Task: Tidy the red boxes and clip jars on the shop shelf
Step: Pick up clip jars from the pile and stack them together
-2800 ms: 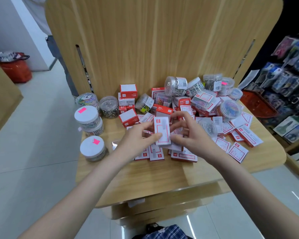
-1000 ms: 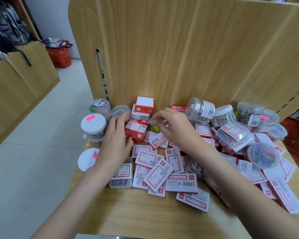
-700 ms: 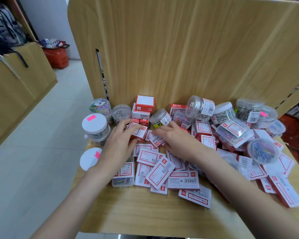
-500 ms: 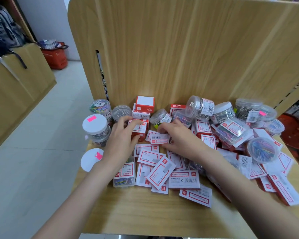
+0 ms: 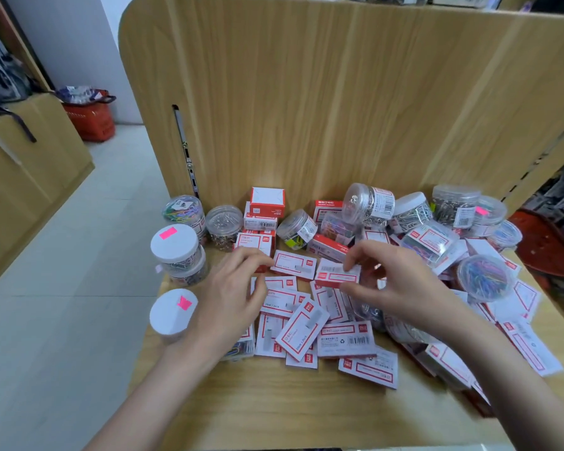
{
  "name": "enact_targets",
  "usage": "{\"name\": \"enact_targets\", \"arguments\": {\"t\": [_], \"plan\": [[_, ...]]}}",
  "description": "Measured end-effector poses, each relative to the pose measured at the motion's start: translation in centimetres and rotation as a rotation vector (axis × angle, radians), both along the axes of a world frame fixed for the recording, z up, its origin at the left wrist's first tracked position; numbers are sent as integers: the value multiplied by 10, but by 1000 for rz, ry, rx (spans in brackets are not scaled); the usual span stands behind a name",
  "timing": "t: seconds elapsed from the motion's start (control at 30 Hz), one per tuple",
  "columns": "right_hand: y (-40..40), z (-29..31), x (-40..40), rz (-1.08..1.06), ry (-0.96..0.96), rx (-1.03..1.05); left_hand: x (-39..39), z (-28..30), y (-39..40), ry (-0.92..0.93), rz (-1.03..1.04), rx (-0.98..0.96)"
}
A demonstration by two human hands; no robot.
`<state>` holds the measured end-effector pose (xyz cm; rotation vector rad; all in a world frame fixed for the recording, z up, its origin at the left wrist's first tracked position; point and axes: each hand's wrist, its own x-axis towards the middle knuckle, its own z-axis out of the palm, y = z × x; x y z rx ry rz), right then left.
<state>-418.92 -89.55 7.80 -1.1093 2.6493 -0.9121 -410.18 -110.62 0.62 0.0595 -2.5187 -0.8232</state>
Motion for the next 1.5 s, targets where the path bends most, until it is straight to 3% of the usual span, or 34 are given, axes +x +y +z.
{"name": "enact_targets", "arguments": {"t": [0.47, 0.6, 0.8, 1.03, 1.4, 1.5], "plan": [[93, -5, -14, -378, -145, -482, -63, 33, 77, 73, -253, -4], [136, -6, -40, -504, -41, -516, -79, 39, 111, 118, -262, -33], [212, -22, -84, -682, 178, -179, -101, 45, 174, 164, -211, -42], [234, -62, -88, -482, 17, -28, -113, 42, 218, 116, -159, -135], [260, -57, -73, -218, -170, 249, -107, 40, 233, 46, -97, -216], [264, -47, -71, -141, -298, 296, -109, 37, 242, 42, -98, -222]]}}
